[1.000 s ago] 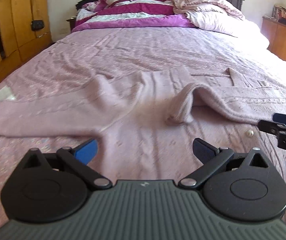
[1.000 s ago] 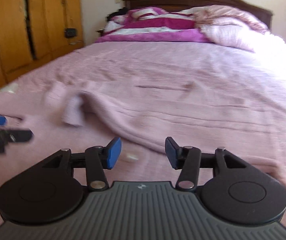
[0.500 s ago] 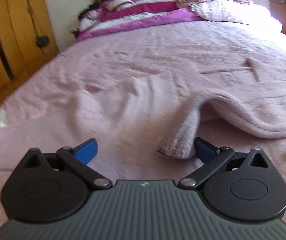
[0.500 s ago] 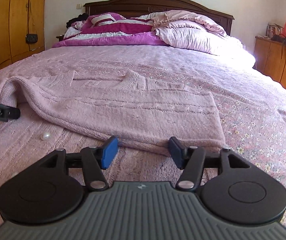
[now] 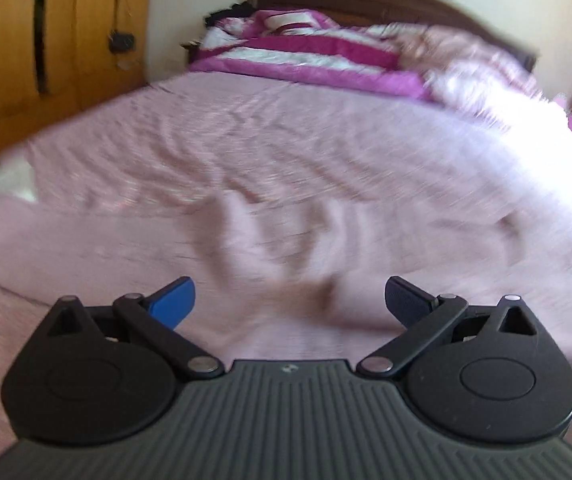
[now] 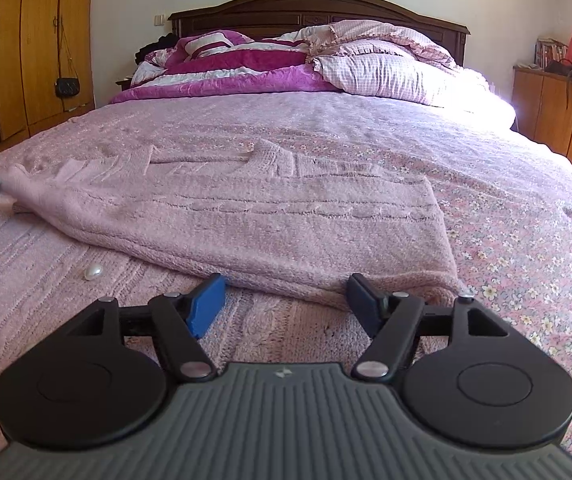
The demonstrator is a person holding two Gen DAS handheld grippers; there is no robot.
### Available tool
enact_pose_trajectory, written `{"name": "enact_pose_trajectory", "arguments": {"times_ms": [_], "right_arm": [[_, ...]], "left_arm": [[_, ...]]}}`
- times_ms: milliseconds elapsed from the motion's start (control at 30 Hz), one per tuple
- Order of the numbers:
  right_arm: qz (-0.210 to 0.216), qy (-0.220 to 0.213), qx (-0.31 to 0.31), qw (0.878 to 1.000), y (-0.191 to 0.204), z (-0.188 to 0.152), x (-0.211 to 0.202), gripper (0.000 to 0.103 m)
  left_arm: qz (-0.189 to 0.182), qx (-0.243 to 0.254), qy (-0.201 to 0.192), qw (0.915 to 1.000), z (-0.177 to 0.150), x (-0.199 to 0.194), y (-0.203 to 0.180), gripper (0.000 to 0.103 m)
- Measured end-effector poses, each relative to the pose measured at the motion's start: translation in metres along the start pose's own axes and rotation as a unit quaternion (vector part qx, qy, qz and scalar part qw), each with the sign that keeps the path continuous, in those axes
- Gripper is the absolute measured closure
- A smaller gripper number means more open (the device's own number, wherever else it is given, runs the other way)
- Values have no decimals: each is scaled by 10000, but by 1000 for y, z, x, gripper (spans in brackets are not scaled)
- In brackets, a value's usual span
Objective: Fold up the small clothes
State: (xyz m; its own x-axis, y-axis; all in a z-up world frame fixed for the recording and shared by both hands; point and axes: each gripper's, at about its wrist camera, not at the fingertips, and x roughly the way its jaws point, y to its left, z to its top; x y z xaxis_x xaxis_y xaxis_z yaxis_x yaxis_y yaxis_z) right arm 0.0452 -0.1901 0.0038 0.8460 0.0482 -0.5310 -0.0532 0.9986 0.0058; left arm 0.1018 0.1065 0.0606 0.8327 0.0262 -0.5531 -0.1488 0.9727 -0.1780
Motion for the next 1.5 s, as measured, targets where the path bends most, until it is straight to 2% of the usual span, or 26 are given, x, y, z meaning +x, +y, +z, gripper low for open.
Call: {"name": "enact_pose_trajectory", "arguments": {"times_ms": [100,233,267,367,400,433,467,500,533,567,633,700,833,900,933,967,1067,1133,1233,1367,1433,1467,1500], "right_arm": [[10,-16,24,10000,0,-1,-1,28],[32,-39,68,10000,-1,-1,-2,28],[46,-45,89,9999,-1,-1,-2,27],[116,-69,179,9997,-5,-2,-3,27],[147,-77,219,9996,-6,-2,-3,27],[181,-84,259,9995,-8,-2,-3,27],[211,-89,297,9993,-9,-2,-4,26],[235,-94,328,9991,-10,-2,-4,26],[249,-98,350,9990,-10,-2,-4,26],[258,-101,361,9990,-11,-2,-4,26],[261,-104,362,9990,-10,-2,-5,26],[252,-100,351,9990,-10,-2,-5,26],[243,-103,334,9991,-10,-2,-5,26],[244,-100,336,9991,-10,-2,-5,26],[246,-101,338,9991,-9,-2,-5,26],[248,-101,337,9991,-9,-2,-5,26],[251,-101,343,9990,-10,-2,-5,26],[248,-100,338,9991,-10,-2,-5,26],[240,-99,325,9991,-10,-2,-5,26],[241,-101,325,9991,-9,-2,-6,26],[239,-97,320,9992,-10,-2,-5,26],[237,-97,318,9992,-9,-2,-5,26],[237,-99,318,9992,-10,-2,-5,26]], "left_arm": [[-634,-460,194,9967,6,1,2,0],[-651,-686,540,9940,7,24,-6,1],[-692,-684,585,9935,7,32,-8,4],[-820,-802,918,9891,7,55,-8,30],[-872,-885,1017,9870,6,63,-7,35],[-917,-909,1019,9864,5,68,-7,44],[-934,-867,961,9872,5,70,-8,59],[-896,-767,876,9892,5,70,-9,69],[-865,-652,736,9914,5,68,-10,89],[-895,-558,526,9930,7,63,-10,90],[-914,-382,14,9951,10,48,-11,90],[-774,-226,-144,9966,12,43,-14,90],[-585,-35,281,9979,10,58,-18,88],[-562,-140,385,9976,8,60,-15,80],[-592,-252,413,9971,8,60,-12,71],[-702,-404,439,9958,7,59,-9,62],[-1199,-556,633,9892,5,51,-2,57],[-1327,-418,698,9878,2,45,-3,57],[-1431,-184,780,9865,-3,40,-6,50],[-1359,130,819,9872,-13,45,-10,40],[-1394,250,803,9867,-17,51,-14,41],[-1406,345,753,9866,-18,52,-16,50],[-1452,447,757,9855,-18,53,-19,65]]}}
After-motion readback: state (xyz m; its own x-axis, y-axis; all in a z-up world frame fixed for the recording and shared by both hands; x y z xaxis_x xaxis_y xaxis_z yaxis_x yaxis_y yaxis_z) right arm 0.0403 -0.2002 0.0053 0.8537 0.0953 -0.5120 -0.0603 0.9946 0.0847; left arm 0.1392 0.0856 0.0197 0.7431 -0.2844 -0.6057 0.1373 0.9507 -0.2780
